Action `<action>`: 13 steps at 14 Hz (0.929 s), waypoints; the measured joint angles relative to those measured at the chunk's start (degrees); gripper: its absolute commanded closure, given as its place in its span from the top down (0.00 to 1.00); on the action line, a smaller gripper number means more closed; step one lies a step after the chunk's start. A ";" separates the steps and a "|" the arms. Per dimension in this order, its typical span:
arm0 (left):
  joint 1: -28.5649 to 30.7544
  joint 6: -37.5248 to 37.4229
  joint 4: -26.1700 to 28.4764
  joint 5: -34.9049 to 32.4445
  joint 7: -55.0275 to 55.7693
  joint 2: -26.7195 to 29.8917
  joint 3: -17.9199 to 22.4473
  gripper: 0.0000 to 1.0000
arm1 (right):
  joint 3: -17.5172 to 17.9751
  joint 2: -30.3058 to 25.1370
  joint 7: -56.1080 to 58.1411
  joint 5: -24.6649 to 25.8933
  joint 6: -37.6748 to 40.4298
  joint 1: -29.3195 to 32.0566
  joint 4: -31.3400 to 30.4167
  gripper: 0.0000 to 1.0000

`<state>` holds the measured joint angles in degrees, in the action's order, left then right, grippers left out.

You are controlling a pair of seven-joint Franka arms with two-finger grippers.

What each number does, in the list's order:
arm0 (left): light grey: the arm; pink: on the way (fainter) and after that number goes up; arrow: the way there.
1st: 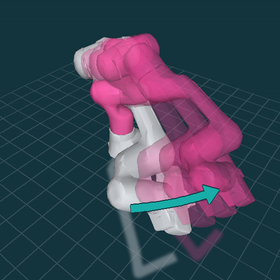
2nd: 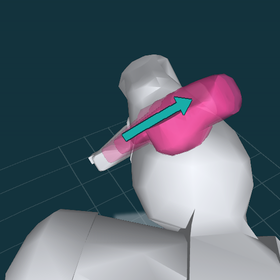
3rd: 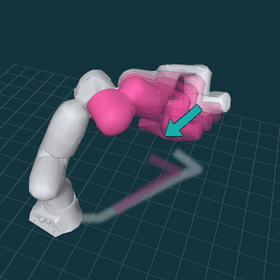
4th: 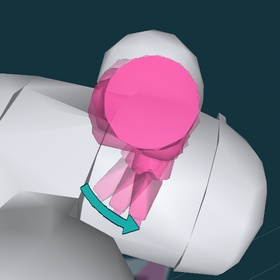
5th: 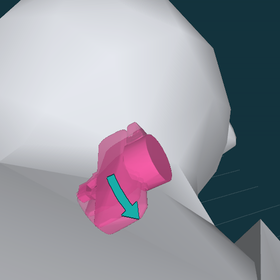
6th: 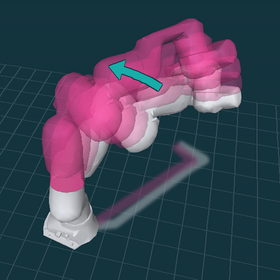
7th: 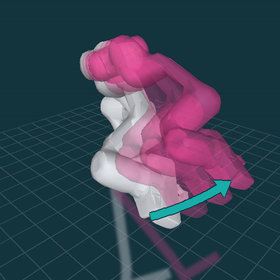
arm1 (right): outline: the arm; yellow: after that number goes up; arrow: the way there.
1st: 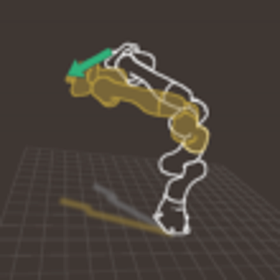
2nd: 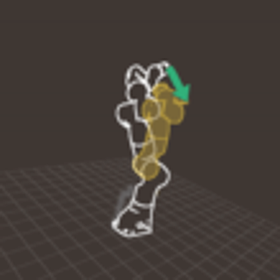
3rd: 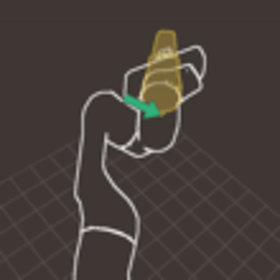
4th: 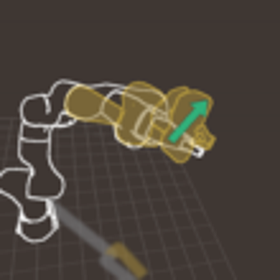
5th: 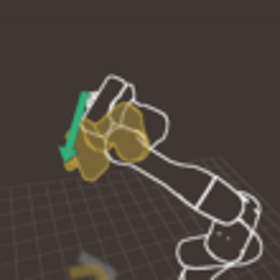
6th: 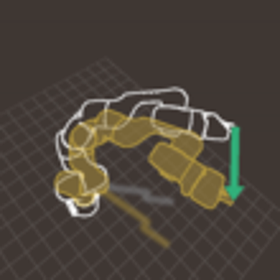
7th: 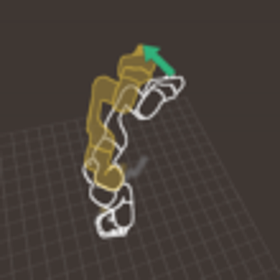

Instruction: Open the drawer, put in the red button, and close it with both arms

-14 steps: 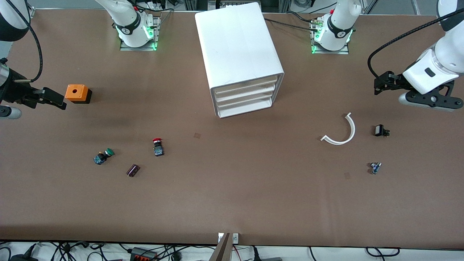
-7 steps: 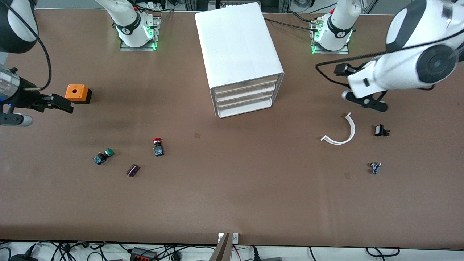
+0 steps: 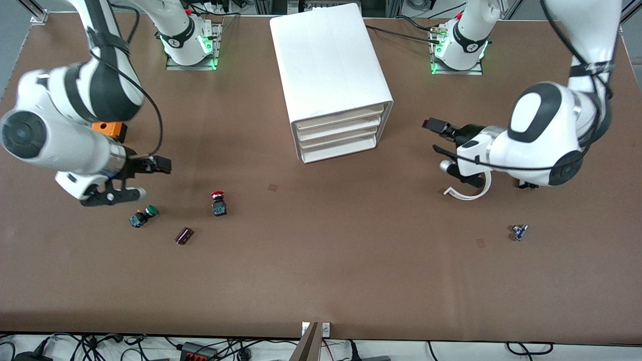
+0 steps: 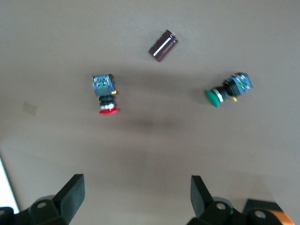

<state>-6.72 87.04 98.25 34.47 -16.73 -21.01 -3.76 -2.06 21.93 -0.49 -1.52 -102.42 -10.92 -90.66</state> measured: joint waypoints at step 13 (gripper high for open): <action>-1.43 12.13 15.24 32.04 -40.37 -10.09 -4.28 0.71 | 0.41 17.68 1.71 -0.86 -15.58 -5.69 2.68 1.00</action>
<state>-8.15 99.17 113.49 66.51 -57.10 -31.10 -8.05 -1.65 39.61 1.22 -2.38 -118.00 -16.61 -87.99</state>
